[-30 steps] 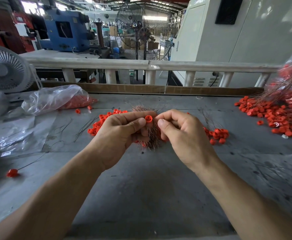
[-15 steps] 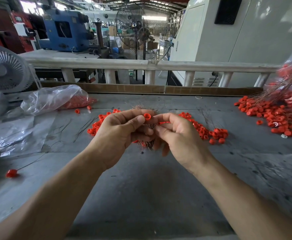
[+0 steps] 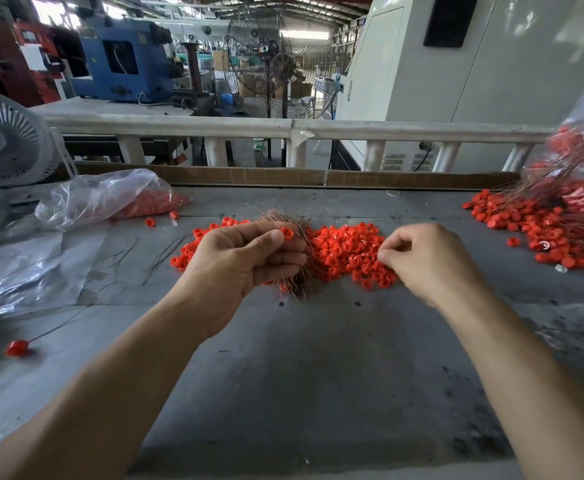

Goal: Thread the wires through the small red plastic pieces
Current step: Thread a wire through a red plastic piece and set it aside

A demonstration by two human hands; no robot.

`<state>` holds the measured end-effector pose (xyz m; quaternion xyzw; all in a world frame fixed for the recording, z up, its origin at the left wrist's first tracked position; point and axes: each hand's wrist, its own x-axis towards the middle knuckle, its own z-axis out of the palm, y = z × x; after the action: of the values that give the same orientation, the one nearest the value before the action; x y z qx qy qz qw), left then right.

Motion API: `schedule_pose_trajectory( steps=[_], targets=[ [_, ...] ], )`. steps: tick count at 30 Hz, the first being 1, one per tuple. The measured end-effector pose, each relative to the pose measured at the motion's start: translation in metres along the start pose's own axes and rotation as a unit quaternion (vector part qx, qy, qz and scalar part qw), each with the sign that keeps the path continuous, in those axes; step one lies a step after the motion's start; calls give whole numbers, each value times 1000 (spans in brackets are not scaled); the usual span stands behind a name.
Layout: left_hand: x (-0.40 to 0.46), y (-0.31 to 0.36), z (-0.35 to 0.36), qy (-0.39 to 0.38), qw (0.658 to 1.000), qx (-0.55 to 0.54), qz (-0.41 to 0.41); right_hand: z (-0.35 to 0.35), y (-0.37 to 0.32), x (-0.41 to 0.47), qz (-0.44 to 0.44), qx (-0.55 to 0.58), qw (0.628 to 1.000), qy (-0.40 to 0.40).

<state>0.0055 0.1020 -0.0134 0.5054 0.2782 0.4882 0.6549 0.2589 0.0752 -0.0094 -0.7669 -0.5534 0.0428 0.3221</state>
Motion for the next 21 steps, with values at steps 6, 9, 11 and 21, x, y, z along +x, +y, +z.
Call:
schedule_pose_trajectory(
  steps=[6,9,11,21],
  targets=[
    [0,-2,-1,11,1000,8,-3,2,-2,-3,15,-5,997,-73],
    [1,-3,-1,12,1000,9,-2,5,-7,-6,6,-44,995,-93],
    [1,-3,-1,8,1000,10,-2,9,-9,-7,-3,-85,992,-98],
    [0,-3,-1,-13,1000,8,-7,12,-23,-15,-64,232,966,-96]
  ],
)
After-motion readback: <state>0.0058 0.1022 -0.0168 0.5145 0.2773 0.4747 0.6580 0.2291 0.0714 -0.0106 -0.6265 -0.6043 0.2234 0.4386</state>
